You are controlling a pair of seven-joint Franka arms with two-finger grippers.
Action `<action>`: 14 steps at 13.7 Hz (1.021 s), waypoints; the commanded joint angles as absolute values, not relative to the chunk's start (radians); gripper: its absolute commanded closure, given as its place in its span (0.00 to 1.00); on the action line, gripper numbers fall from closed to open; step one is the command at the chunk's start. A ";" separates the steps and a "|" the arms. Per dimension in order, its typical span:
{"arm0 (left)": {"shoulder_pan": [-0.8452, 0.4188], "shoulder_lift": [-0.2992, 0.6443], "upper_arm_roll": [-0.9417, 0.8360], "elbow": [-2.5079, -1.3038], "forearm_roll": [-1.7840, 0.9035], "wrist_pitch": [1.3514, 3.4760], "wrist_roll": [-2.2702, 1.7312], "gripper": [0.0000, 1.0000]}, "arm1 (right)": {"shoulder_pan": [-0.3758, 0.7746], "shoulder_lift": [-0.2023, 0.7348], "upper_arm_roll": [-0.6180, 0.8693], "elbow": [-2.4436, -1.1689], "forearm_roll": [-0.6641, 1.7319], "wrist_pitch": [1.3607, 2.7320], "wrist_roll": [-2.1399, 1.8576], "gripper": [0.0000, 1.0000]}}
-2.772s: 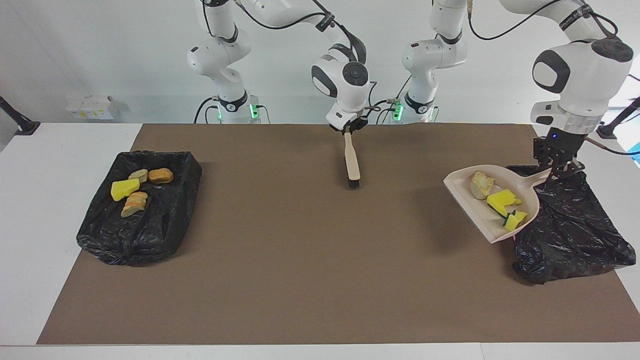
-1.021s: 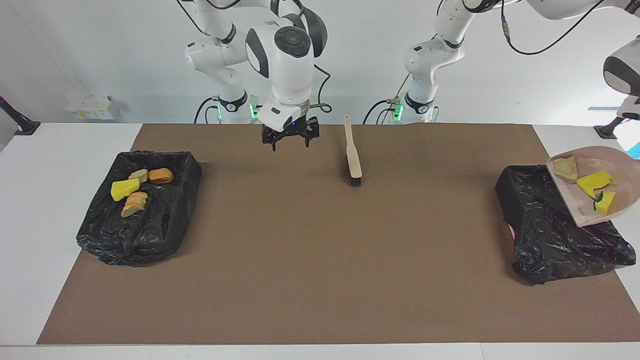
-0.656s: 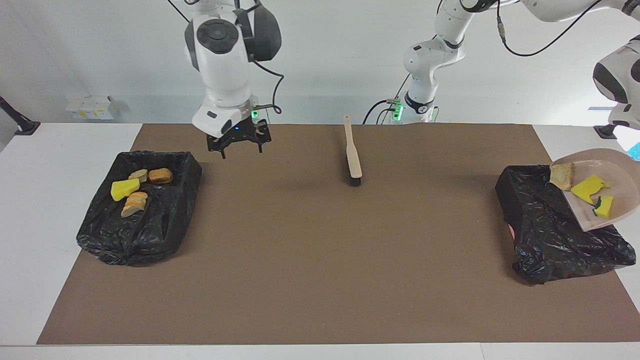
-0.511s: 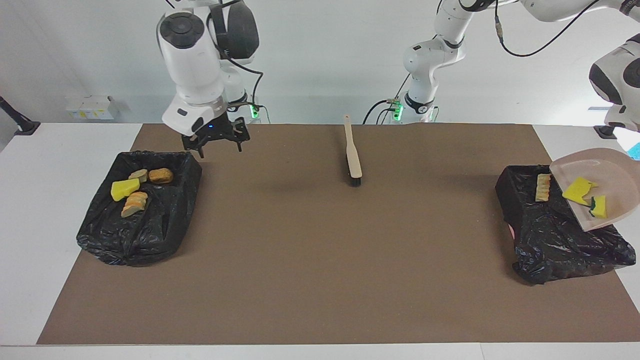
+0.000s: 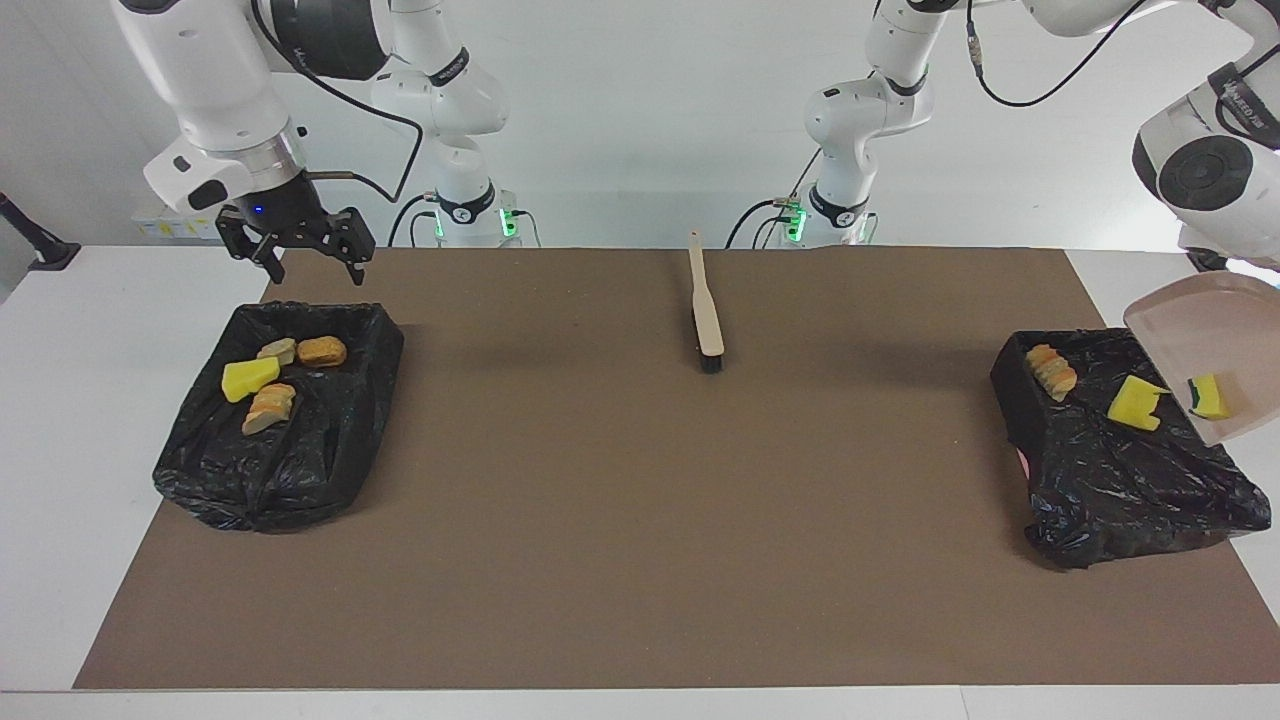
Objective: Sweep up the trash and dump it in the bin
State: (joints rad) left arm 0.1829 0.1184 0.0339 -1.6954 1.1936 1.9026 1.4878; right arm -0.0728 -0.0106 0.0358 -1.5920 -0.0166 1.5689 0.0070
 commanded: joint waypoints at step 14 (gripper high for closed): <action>-0.024 0.083 0.034 -1.661 1.306 1.644 1.401 1.00 | -0.052 -0.051 0.028 -1.628 0.041 1.560 0.077 0.00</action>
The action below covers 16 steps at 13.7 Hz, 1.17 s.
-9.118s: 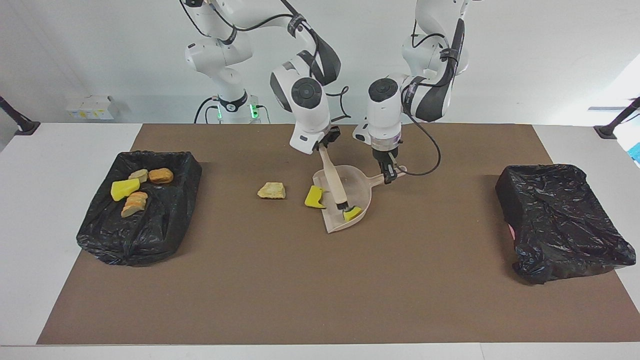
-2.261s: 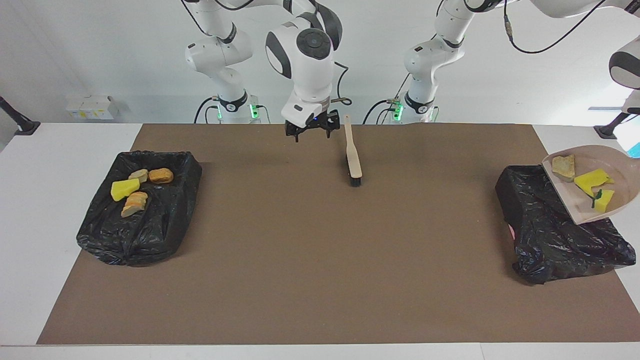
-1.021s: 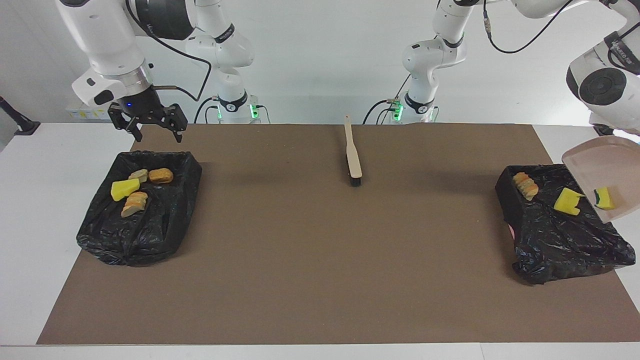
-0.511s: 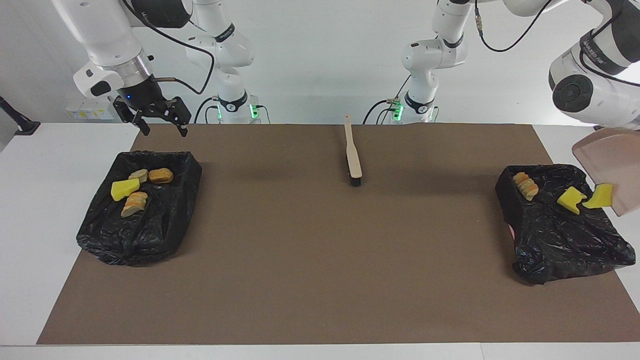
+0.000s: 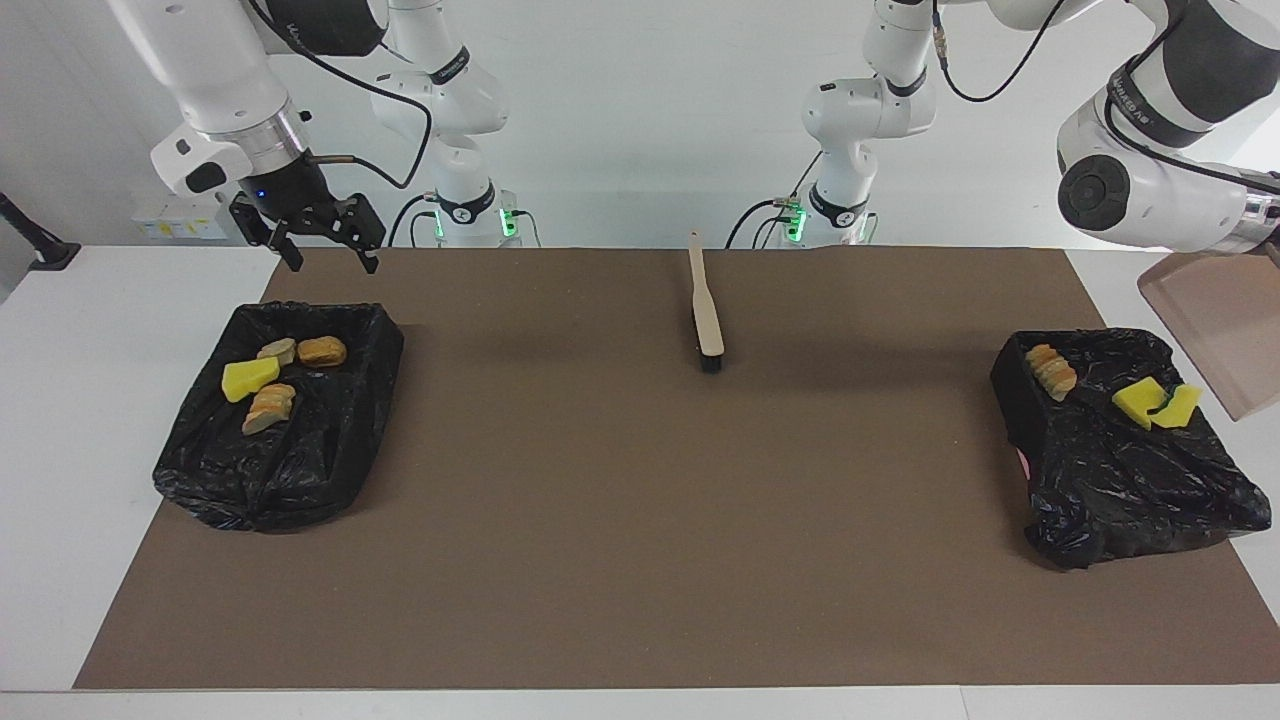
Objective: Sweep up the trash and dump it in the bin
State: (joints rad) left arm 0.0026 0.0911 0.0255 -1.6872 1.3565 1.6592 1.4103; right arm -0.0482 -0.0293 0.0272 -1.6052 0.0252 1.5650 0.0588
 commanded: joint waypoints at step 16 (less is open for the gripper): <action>-0.160 0.117 0.031 -1.667 0.436 1.709 0.796 1.00 | -0.052 -0.051 0.028 -1.628 0.041 1.560 0.077 0.00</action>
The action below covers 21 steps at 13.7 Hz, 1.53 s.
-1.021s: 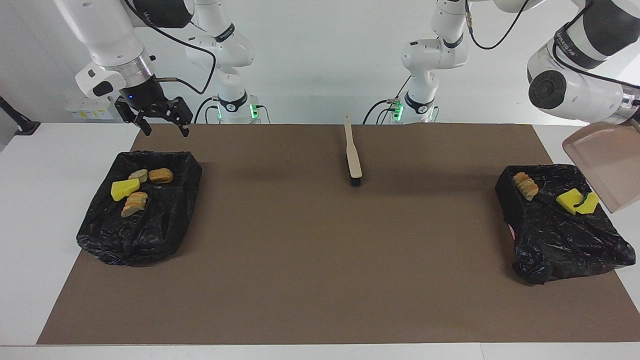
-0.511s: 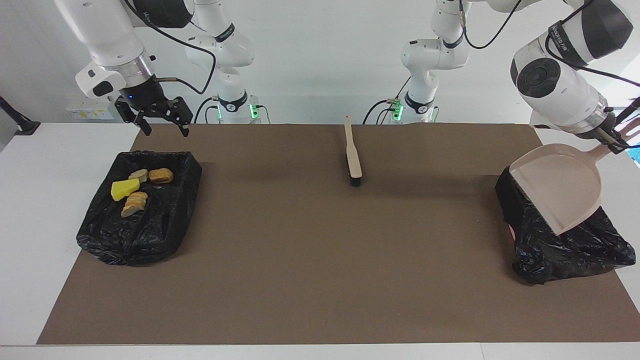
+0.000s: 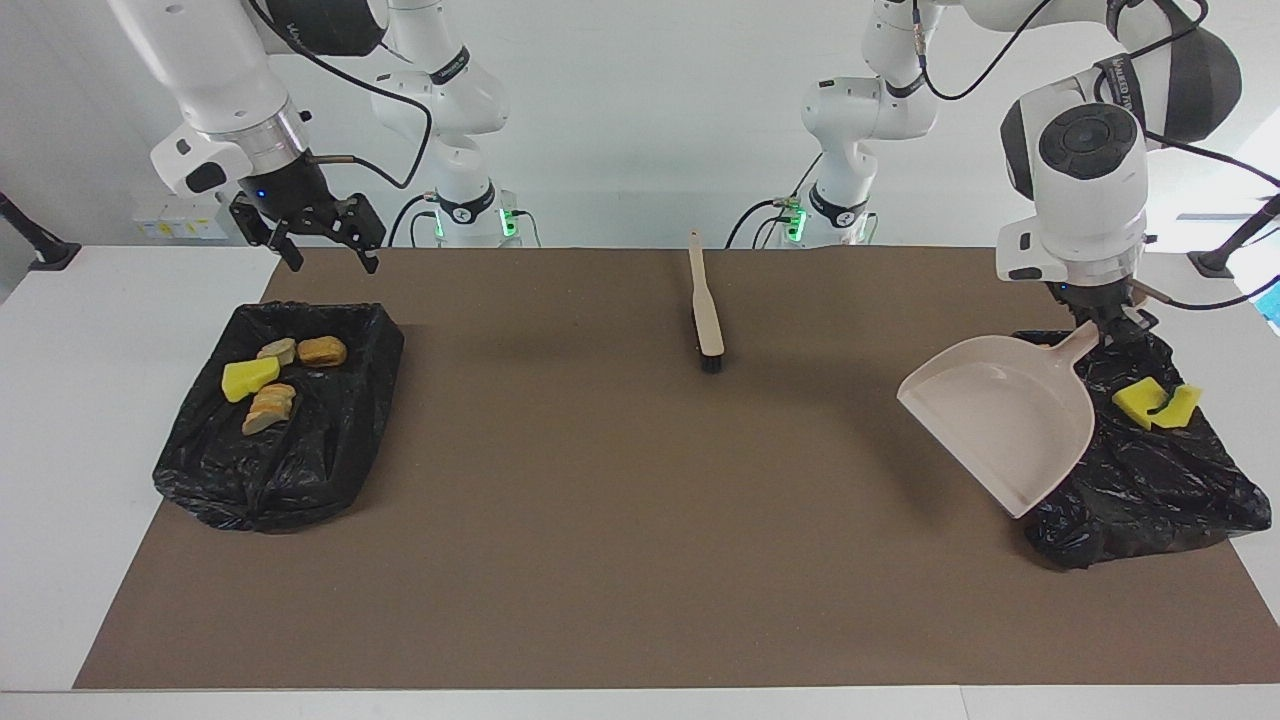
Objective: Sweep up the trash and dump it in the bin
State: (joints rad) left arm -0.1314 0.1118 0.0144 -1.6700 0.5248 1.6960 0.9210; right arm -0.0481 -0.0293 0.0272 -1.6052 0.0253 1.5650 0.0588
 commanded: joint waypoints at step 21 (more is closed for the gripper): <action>-0.609 0.373 0.029 -1.595 -0.011 1.934 -0.552 1.00 | -0.052 -0.051 0.028 -1.628 0.041 1.560 0.077 0.00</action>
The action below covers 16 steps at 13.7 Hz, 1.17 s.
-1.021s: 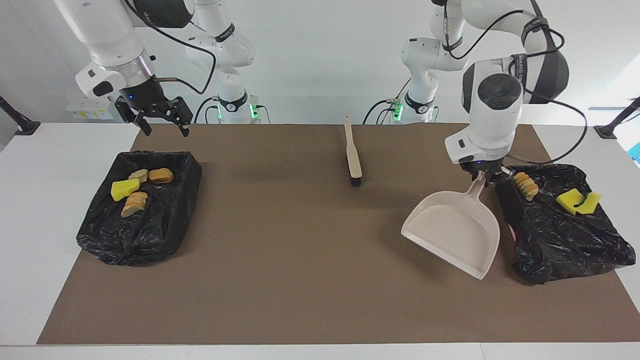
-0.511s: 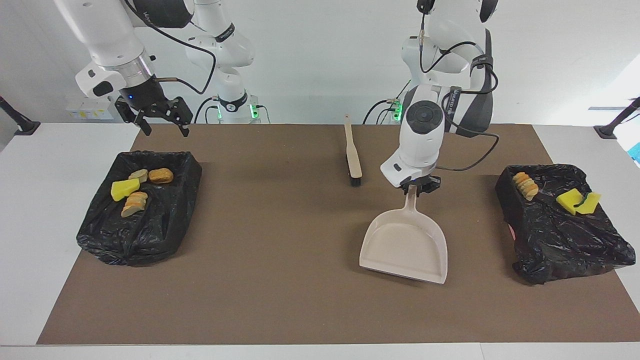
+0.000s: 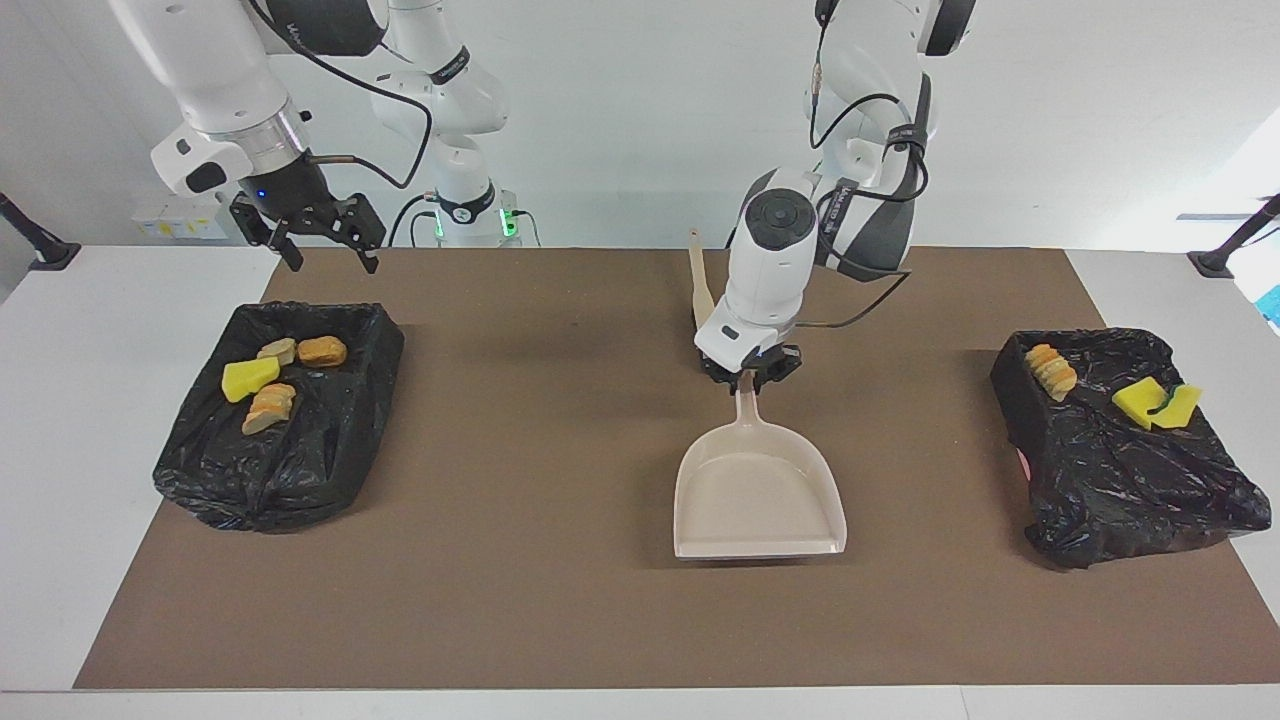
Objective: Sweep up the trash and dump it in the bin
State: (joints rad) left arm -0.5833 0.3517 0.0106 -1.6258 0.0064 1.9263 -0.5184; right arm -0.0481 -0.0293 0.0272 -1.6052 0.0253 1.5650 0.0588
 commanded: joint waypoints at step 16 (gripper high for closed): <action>-0.612 0.403 0.026 -1.664 -0.043 2.016 -0.555 0.82 | -0.052 -0.051 0.028 -1.628 0.041 1.560 0.077 0.00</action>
State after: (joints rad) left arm -0.5993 0.4169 0.0140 -1.6521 -0.0296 2.0146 -0.5494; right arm -0.0481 -0.0293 0.0272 -1.6052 0.0253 1.5650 0.0588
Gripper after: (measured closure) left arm 0.678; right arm 0.000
